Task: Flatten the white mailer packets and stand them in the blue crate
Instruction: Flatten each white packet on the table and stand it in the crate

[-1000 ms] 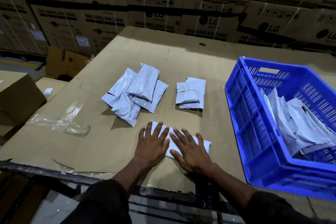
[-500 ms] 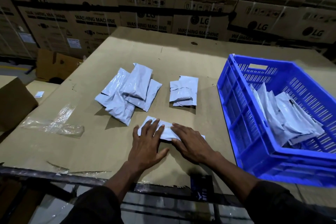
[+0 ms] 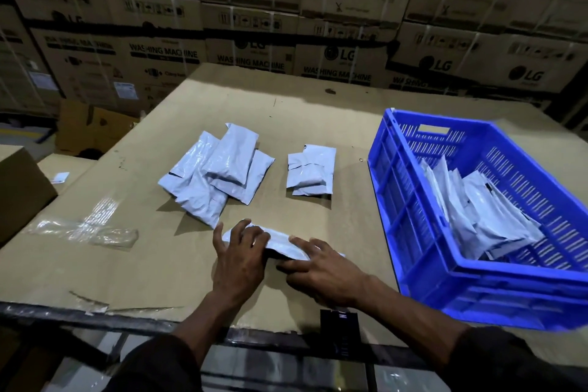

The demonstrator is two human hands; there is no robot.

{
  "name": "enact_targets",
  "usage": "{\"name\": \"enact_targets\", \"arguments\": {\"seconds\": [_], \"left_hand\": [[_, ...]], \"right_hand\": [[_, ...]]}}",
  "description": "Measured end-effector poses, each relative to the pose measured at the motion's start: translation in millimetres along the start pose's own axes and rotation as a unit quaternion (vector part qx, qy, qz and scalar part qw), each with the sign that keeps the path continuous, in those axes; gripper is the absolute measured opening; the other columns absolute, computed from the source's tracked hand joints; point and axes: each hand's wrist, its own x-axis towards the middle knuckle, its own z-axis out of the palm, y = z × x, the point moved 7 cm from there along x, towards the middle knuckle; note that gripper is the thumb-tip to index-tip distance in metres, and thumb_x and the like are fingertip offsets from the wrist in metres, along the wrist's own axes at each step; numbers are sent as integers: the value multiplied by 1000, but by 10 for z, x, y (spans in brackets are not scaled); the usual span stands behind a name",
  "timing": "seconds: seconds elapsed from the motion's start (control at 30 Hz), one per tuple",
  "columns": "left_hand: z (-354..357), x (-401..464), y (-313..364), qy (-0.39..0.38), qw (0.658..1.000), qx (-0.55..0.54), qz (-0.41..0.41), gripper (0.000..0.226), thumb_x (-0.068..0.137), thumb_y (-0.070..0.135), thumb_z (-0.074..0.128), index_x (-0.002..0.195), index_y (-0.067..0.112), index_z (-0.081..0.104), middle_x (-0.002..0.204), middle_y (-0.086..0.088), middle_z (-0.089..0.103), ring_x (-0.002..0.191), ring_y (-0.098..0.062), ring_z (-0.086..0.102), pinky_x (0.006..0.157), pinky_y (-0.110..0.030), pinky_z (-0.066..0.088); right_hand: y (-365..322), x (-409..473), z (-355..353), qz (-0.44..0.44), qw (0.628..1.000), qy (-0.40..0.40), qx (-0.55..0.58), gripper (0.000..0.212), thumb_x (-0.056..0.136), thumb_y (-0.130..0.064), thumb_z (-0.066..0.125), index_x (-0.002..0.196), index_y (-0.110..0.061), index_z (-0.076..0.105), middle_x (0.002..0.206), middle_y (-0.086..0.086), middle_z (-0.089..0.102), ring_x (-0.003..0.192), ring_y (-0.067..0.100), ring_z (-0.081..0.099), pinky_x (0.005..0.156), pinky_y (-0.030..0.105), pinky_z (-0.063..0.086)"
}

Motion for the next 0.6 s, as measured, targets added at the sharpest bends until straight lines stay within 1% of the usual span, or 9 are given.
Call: {"name": "enact_targets", "arguments": {"seconds": [0.03,0.1,0.13,0.2,0.3,0.37,0.43,0.47,0.6], "left_hand": [[-14,4,20,2,1000,-1,3,33,75,10,83,103,19,67,114,0,64,131,-30,54,114,-68,23],[-60,13,53,13,1000,-4,7,33,81,17,80,111,18,66,125,-6,62,135,-32,50,114,-69,24],[-90,18,61,22,1000,-3,3,35,86,21,75,119,17,65,135,-11,59,138,-34,48,114,-70,24],[-148,11,64,41,999,-8,-12,47,93,25,65,138,11,60,151,-21,47,144,-39,42,114,-71,24],[-204,-35,107,56,998,-28,-9,61,92,24,64,149,10,46,156,-24,38,146,-42,39,114,-71,25],[-215,-53,154,52,998,-41,-5,64,90,21,66,148,11,43,155,-22,38,143,-42,41,113,-68,28],[-227,-52,210,47,997,-57,-11,64,88,19,67,147,13,44,154,-19,40,141,-40,42,112,-66,31],[-227,-38,252,44,997,-66,-15,63,88,18,68,147,14,45,153,-18,41,140,-38,43,111,-65,32],[-265,202,530,32,995,-93,5,62,86,20,69,144,16,46,151,-16,44,137,-36,45,110,-63,34]], "right_hand": [[30,2,-22,8,1000,6,4,17,101,-19,43,98,-24,59,140,-11,51,134,43,41,83,48,49],[99,9,-77,27,1000,13,2,14,99,-22,48,99,-23,61,137,-11,55,123,38,52,64,39,51],[141,20,-115,37,999,18,2,12,97,-24,51,100,-22,62,135,-10,57,115,35,57,57,36,50],[234,39,-168,64,998,16,16,17,97,-26,51,108,-21,62,134,-8,57,102,31,59,53,35,49],[386,8,-282,126,989,48,56,25,98,-28,47,117,-20,61,139,-6,54,89,31,61,56,41,54],[524,-65,-362,164,977,95,97,32,89,-14,52,120,-15,63,139,0,57,90,35,66,61,45,57],[651,-135,-447,186,962,139,143,55,72,5,59,125,-11,63,139,5,59,99,35,69,68,47,59],[710,-167,-506,198,954,162,157,61,68,9,60,126,-11,62,138,6,60,102,34,69,70,46,60],[941,-303,-910,231,924,257,165,49,78,5,55,123,-10,65,131,5,66,104,29,70,73,40,59]]}}
